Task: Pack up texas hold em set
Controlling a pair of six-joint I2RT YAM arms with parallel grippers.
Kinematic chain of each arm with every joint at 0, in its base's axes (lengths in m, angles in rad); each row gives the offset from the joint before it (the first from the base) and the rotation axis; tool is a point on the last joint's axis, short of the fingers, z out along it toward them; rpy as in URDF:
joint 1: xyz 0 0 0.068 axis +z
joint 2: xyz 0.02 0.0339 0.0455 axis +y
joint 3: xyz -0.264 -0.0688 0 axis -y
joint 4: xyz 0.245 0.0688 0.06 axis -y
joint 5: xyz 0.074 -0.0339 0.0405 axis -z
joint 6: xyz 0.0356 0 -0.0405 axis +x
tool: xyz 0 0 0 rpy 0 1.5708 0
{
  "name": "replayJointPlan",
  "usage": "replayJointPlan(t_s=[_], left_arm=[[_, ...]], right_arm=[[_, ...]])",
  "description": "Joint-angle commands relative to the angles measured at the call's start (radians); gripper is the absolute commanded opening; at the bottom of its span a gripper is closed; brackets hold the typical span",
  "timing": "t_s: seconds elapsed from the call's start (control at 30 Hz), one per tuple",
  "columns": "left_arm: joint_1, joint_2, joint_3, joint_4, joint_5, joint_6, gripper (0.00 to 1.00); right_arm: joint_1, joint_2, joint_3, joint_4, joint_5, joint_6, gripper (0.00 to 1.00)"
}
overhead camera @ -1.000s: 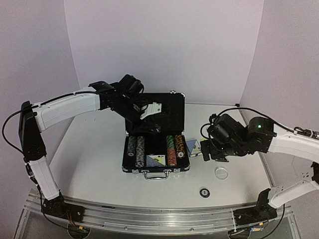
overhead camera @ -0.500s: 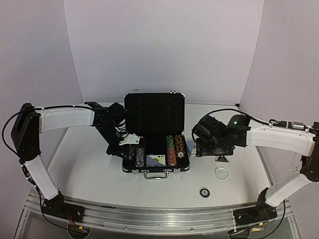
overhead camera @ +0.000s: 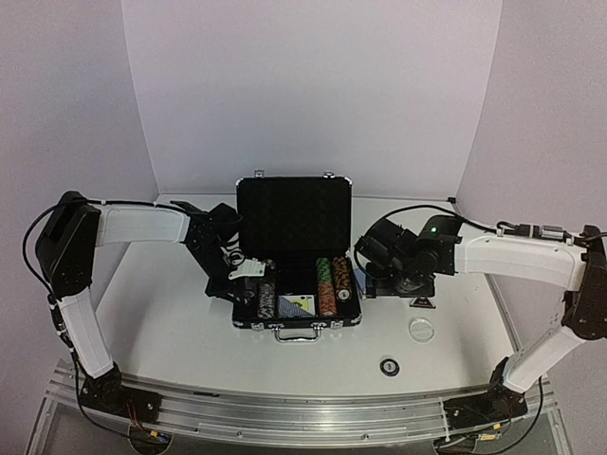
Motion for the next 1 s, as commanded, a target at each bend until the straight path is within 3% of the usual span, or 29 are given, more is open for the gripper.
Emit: replayJointPlan(t_s=[0.0, 0.57, 0.97], left_arm=[[0.001, 0.019, 0.039, 0.019, 0.043, -0.005, 0.00], [0.001, 0.115, 0.070, 0.066, 0.004, -0.060, 0.00], [-0.001, 0.118, 0.041, 0.117, -0.029, -0.079, 0.12]], right_arm=[[-0.005, 0.012, 0.038, -0.027, -0.007, 0.021, 0.92], [-0.006, 0.044, 0.049, -0.043, -0.019, 0.027, 0.91], [-0.007, 0.079, 0.079, -0.064, -0.032, 0.016, 0.91]])
